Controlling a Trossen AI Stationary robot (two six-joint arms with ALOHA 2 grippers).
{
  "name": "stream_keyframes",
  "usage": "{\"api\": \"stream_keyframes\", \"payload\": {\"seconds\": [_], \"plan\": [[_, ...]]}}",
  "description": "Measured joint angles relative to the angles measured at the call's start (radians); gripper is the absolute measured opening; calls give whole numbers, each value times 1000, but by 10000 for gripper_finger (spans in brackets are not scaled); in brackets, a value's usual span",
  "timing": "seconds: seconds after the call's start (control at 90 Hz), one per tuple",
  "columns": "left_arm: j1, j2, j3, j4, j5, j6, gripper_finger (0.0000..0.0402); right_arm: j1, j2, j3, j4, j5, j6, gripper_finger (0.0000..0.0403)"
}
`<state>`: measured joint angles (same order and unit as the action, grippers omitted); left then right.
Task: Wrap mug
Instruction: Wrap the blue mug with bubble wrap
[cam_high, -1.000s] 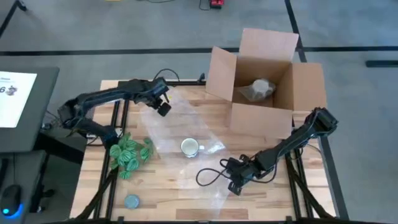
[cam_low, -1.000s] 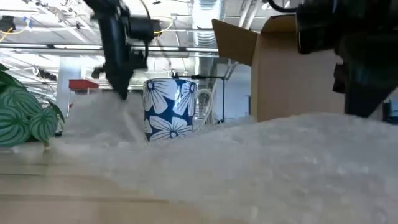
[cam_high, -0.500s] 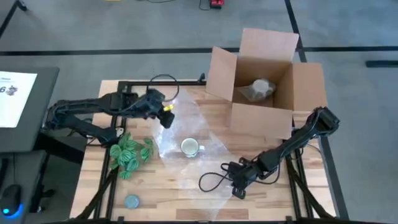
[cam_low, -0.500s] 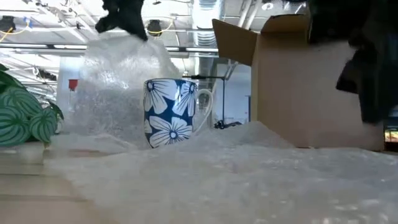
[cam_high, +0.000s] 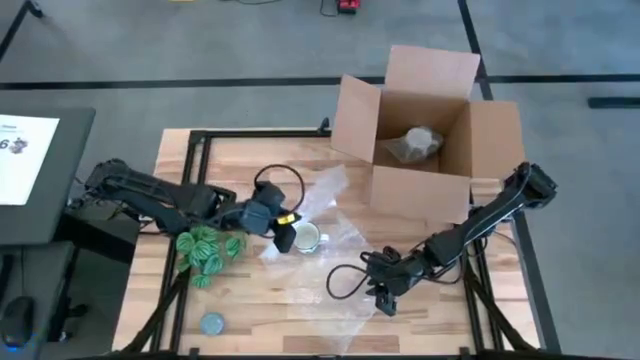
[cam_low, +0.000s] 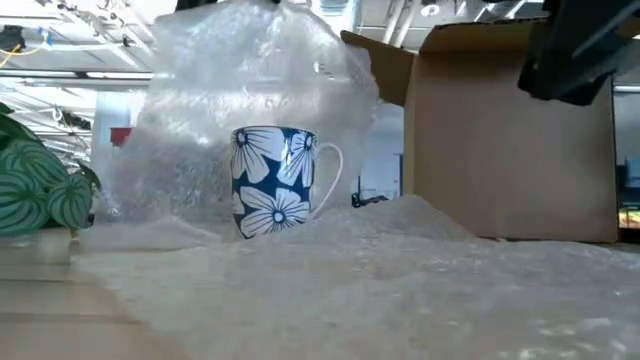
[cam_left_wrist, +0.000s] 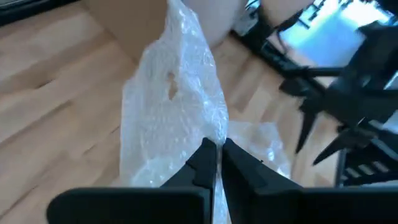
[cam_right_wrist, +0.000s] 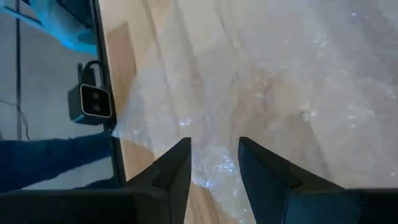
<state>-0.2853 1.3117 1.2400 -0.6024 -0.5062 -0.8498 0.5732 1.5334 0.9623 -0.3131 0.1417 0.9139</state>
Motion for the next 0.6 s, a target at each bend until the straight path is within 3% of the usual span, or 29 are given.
{"api": "stream_keyframes", "payload": {"seconds": [0.2,0.3,0.467,0.6], "plan": [[-3,-12,15,19,-49,-16,0,-7,165,0,123,2,-80,123],[-3,-11,41,2,-51,-12,0,-38,208,-1,208,-53,-118,123],[-3,-12,55,-30,-54,-12,0,-94,150,-1,297,-83,-212,123],[-3,-12,55,-68,-54,-30,0,-156,70,1,269,-46,-242,123]]}}
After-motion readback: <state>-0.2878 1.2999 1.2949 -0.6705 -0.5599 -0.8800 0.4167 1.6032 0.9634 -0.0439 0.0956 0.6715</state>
